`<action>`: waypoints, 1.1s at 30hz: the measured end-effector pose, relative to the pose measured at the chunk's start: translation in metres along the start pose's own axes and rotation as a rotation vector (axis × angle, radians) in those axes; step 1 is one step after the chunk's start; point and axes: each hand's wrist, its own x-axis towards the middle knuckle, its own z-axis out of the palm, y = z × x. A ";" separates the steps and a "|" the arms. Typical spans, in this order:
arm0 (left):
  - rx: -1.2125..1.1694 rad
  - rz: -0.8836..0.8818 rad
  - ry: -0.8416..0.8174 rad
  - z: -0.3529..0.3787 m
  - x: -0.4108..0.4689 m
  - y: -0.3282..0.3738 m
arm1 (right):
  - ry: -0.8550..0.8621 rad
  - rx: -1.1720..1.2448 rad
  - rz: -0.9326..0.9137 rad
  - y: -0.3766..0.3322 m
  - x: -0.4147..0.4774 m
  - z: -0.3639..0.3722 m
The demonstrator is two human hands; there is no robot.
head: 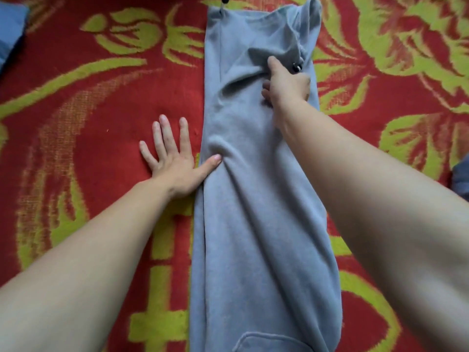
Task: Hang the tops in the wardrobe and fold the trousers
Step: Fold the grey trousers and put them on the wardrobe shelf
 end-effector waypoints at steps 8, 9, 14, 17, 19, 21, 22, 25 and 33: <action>-0.008 0.008 -0.072 0.000 0.006 -0.003 | -0.208 0.023 -0.518 -0.055 0.009 0.051; -0.007 0.002 -0.077 -0.001 0.007 -0.003 | -0.339 -0.026 -0.518 -0.060 0.007 0.058; -0.007 -0.005 -0.130 -0.007 0.007 0.002 | -0.139 -0.459 -0.878 -0.047 0.012 0.051; -0.016 -0.001 -0.142 -0.010 0.007 0.002 | -0.203 -1.027 -0.914 -0.013 0.018 0.038; -0.018 0.002 -0.152 -0.010 0.009 0.002 | -0.318 -1.330 -0.862 0.003 0.025 0.040; -0.018 0.002 -0.149 -0.010 0.011 0.001 | -0.359 -1.387 -0.799 0.000 0.032 0.048; -0.015 0.000 -0.144 -0.010 0.012 0.000 | -0.366 -1.411 -0.784 -0.005 0.036 0.052; -0.016 -0.004 -0.118 -0.010 0.012 -0.001 | -0.416 -1.475 -0.793 -0.018 0.040 0.048; 0.018 -0.039 -0.008 -0.007 0.016 0.004 | -0.251 -1.319 -0.949 0.064 -0.038 -0.054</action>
